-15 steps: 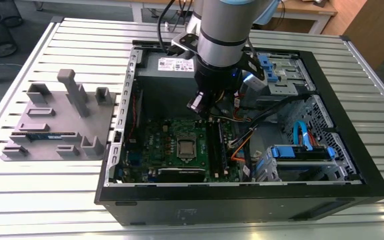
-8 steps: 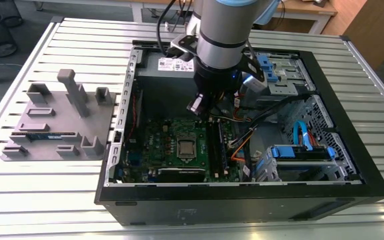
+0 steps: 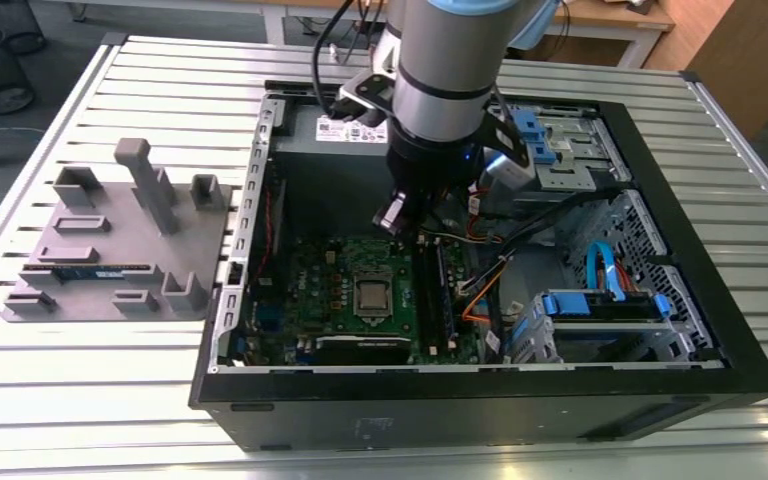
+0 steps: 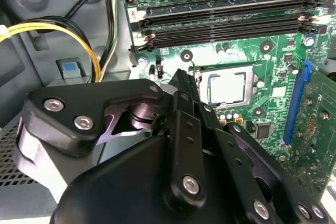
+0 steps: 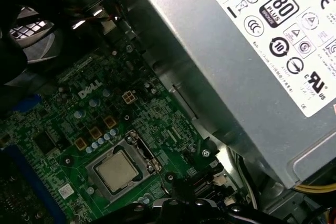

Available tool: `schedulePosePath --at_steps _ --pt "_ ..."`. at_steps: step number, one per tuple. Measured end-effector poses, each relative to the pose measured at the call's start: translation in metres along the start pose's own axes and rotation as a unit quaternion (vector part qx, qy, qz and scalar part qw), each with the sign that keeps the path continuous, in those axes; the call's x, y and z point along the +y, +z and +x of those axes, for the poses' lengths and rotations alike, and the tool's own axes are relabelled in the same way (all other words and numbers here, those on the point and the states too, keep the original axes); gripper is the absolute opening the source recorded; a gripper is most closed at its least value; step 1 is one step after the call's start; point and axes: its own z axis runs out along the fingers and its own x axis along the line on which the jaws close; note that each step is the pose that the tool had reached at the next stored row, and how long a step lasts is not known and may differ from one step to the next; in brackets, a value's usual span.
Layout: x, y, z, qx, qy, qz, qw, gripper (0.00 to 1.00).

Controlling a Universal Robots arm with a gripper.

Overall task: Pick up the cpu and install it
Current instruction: 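Install the first cpu locking lever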

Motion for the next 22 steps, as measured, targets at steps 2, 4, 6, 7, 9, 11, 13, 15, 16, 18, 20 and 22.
schedulePosePath --at_steps 2,4,6,7,9,11,13,15,16,18,20,22 --pt "-0.0004 0.0002 0.0015 -0.0002 0.0 0.0002 1.0 0.11" --pt "-0.0006 0.0004 0.002 -0.0002 -0.001 0.0003 1.0 0.11" --pt "-0.0006 0.0004 0.0021 -0.0001 -0.001 0.0004 1.0 0.11" --pt "-0.0006 0.0004 0.0021 -0.0001 -0.001 0.0004 1.0 0.11" --pt "-0.0006 0.0004 0.0021 0.0 -0.001 0.0004 1.0 0.11" --pt "-0.0006 0.0004 0.0022 -0.0001 -0.001 0.0005 1.0 0.11" --pt "-0.0002 0.0006 0.0032 -0.0003 -0.001 0.0009 1.0 0.11" --pt "0.0002 0.0009 0.0047 -0.0008 -0.001 0.0015 1.0 0.11" --pt "0.0003 0.0011 0.0057 -0.0011 -0.001 0.0019 1.0 0.11" --pt "0.0005 0.0015 0.008 -0.0017 -0.001 0.0026 0.99999 0.11" --pt "0.0007 0.0019 0.01 -0.0022 -0.001 0.0033 0.99999 0.11" --pt "0.0008 0.0024 0.0118 -0.0026 -0.001 0.0039 0.99999 0.11"
